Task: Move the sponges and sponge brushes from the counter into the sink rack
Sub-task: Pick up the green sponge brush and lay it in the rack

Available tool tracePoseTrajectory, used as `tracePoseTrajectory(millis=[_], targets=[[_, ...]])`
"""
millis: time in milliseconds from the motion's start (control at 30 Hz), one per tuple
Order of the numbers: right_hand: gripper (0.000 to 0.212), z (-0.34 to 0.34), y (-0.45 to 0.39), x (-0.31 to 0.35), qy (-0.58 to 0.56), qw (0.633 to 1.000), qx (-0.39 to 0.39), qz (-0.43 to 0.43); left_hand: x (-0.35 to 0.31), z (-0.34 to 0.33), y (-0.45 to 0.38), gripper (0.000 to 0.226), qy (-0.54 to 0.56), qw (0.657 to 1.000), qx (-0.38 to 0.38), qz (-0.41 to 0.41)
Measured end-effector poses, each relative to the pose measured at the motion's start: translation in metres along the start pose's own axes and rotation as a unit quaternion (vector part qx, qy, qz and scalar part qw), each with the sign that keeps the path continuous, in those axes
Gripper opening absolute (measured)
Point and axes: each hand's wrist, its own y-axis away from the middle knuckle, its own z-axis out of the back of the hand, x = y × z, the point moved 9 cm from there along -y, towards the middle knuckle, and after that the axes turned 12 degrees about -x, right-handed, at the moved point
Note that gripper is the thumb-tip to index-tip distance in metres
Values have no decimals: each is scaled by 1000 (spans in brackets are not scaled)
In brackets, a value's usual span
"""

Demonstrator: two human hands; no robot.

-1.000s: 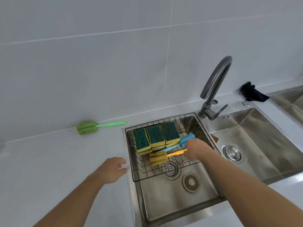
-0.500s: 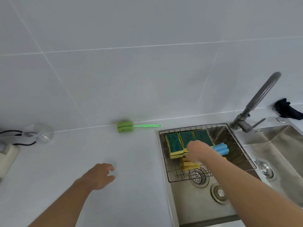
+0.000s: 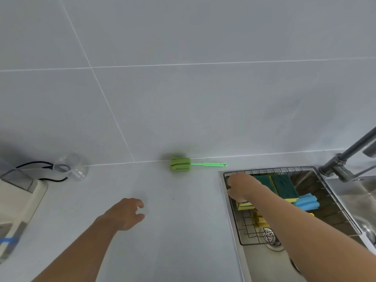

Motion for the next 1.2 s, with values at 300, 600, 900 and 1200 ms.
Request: tracePoseTrajectory(millis=[300, 600, 900, 1200], targets=[[36, -17, -58, 9, 1, 1000, 17, 6, -29, 21, -77, 53, 19, 998, -50, -36], [45, -29, -121, 17, -21, 999, -20, 24, -68, 24, -129, 64, 103, 979, -158, -81], [36, -38, -157, 21, -11, 998, -47, 38, -110, 17, -162, 71, 113, 965, -160, -173], [27, -38, -163, 22, 19, 995, -71, 70, -107, 12, -169, 50, 137, 961, -189, -147]])
